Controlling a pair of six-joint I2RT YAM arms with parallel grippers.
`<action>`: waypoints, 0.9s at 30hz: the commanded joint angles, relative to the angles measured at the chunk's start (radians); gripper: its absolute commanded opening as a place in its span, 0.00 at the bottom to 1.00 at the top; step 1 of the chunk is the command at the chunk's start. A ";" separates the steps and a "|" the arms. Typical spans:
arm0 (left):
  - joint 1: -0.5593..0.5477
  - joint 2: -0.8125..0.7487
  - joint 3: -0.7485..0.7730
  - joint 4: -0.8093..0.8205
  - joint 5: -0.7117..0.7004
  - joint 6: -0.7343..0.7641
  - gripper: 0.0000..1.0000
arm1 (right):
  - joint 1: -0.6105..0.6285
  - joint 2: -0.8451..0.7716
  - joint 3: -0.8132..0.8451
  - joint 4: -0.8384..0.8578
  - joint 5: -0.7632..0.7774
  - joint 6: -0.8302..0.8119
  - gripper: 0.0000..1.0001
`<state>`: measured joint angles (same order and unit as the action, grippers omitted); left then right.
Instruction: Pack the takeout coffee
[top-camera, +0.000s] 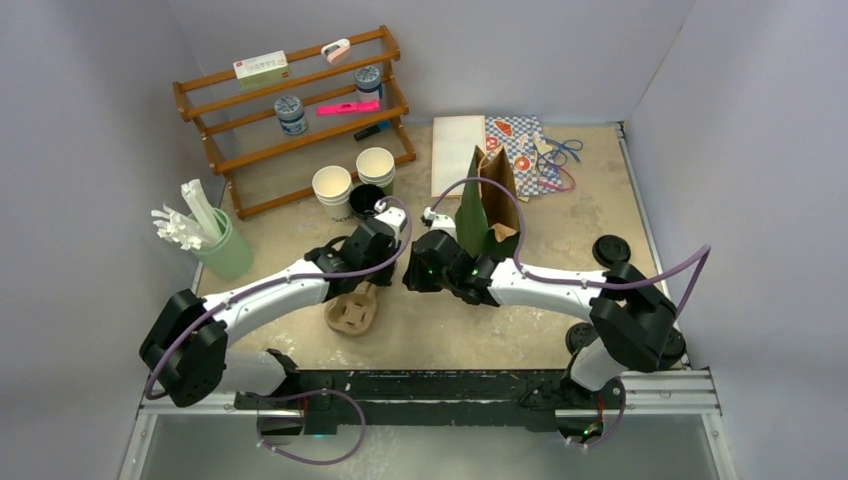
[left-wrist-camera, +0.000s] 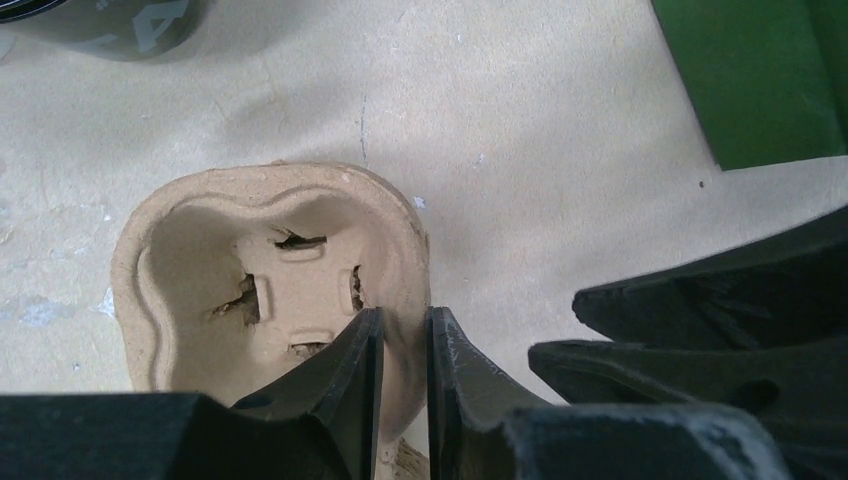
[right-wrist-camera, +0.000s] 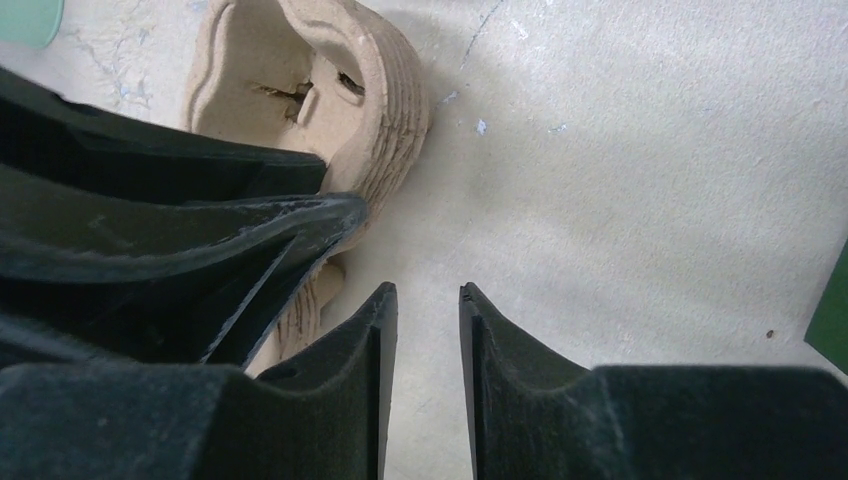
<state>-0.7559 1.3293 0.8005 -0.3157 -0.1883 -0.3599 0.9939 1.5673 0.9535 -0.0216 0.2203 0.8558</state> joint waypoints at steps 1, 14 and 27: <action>-0.005 -0.084 0.024 0.000 -0.015 -0.039 0.12 | -0.014 0.033 0.040 0.037 -0.047 -0.005 0.34; 0.001 -0.206 -0.065 0.021 -0.026 -0.109 0.06 | -0.076 0.045 0.053 0.124 -0.136 0.008 0.40; 0.004 -0.257 -0.125 0.079 0.029 -0.094 0.04 | -0.095 0.017 0.042 0.196 -0.166 -0.019 0.43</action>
<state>-0.7547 1.0946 0.6739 -0.2935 -0.1768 -0.4530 0.9020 1.6009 0.9756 0.1314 0.0803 0.8516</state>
